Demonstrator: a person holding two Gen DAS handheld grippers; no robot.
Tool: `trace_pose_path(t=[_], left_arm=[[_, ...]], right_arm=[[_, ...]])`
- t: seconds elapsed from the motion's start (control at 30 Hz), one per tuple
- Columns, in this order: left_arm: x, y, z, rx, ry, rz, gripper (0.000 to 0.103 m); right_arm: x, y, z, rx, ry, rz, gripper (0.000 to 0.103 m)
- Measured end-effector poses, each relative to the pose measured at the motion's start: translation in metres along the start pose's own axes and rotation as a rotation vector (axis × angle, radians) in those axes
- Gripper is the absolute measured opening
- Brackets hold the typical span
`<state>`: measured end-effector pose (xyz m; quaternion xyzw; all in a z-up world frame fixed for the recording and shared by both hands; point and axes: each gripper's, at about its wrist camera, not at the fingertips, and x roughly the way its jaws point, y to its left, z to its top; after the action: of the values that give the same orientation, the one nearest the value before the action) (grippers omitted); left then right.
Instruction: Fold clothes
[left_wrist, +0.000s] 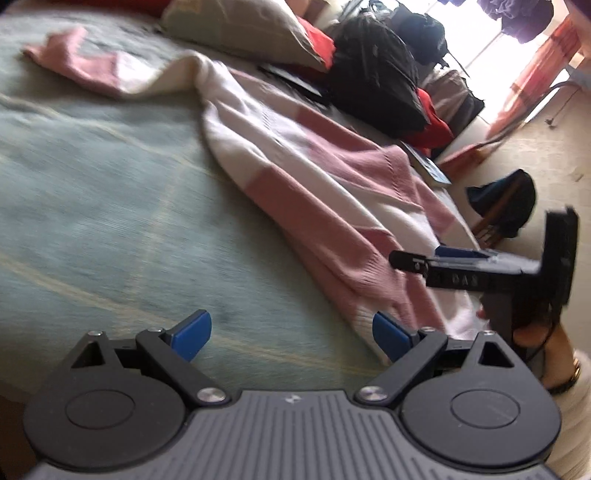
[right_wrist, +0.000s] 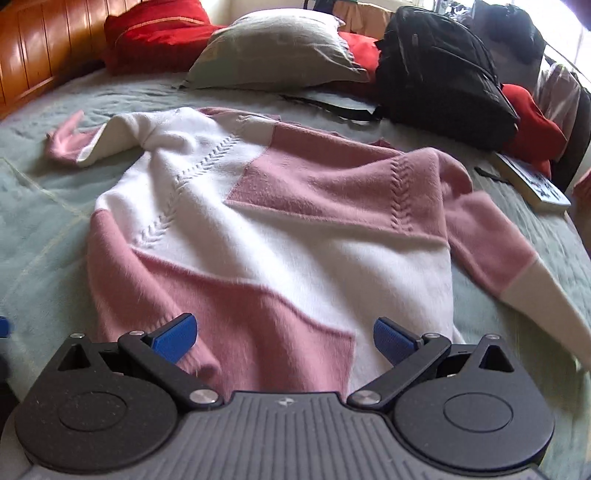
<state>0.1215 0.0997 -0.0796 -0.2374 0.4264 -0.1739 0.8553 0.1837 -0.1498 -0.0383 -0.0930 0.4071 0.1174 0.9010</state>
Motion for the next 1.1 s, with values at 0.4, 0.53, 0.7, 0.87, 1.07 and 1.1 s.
trace_pose_path(t=[0.4, 0.53, 0.7, 0.87, 1.07, 1.1], left_arm=[[0.047, -0.014, 0.018, -0.082, 0.039, -0.258, 0.094], [0.064, 0.000, 0.028, -0.200, 0.034, -0.334, 0.094], [0.068, -0.001, 0.040, -0.234, 0.010, -0.345, 0.094], [0.061, -0.009, 0.048, -0.176, -0.025, -0.301, 0.094], [0.063, 0.001, 0.058, -0.239, -0.048, -0.324, 0.094], [0.062, 0.001, 0.059, -0.248, -0.058, -0.334, 0.094]], right_arm=[[-0.070, -0.019, -0.063, 0.171, -0.188, 0.263, 0.103], [-0.073, -0.017, -0.072, 0.186, -0.191, 0.296, 0.103], [-0.068, -0.015, -0.073, 0.179, -0.177, 0.281, 0.103], [-0.067, -0.015, -0.076, 0.176, -0.173, 0.287, 0.103], [-0.065, -0.015, -0.079, 0.179, -0.166, 0.300, 0.103], [-0.065, -0.015, -0.080, 0.178, -0.164, 0.301, 0.103]])
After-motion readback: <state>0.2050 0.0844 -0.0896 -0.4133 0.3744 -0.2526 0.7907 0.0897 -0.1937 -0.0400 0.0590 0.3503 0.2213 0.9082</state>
